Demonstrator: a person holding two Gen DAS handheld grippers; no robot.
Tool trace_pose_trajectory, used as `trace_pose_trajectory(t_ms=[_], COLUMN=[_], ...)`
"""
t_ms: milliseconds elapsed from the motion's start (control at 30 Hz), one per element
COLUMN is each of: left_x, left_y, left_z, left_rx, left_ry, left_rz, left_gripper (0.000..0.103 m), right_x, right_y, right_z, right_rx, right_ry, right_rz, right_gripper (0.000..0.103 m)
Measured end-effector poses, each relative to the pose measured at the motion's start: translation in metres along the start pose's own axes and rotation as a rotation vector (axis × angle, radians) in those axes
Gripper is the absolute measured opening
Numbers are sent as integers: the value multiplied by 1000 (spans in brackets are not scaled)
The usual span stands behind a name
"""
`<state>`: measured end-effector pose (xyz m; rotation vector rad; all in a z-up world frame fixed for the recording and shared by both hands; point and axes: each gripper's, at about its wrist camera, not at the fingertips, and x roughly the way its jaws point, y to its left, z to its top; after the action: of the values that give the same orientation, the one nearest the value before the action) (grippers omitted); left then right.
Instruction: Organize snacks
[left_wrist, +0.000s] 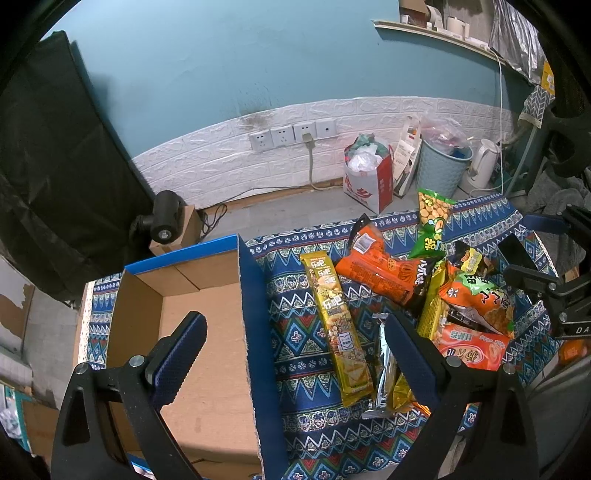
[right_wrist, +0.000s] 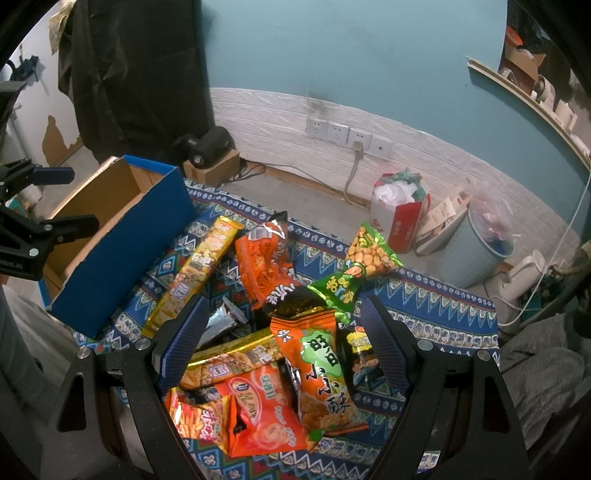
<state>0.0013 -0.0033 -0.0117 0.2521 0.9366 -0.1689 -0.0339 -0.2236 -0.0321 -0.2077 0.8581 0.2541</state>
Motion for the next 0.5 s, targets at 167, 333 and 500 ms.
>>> trace_pose_trajectory(t_ms=[167,333,500], left_x=[0,1,4], left_y=[0,-2,-3], left_z=[0,-2,-3], left_rx=[1,2,3], left_ry=[-1,1,7], left_rz=[-2,-1,-4], left_gripper=[98,98,98], right_x=[0,0,0], right_y=[0,-1,-2], right_z=[0,0,-1], right_rx=[1,1,1], right_ry=[0,1,3], right_rz=[0,0,0], right_gripper=[83,83,83])
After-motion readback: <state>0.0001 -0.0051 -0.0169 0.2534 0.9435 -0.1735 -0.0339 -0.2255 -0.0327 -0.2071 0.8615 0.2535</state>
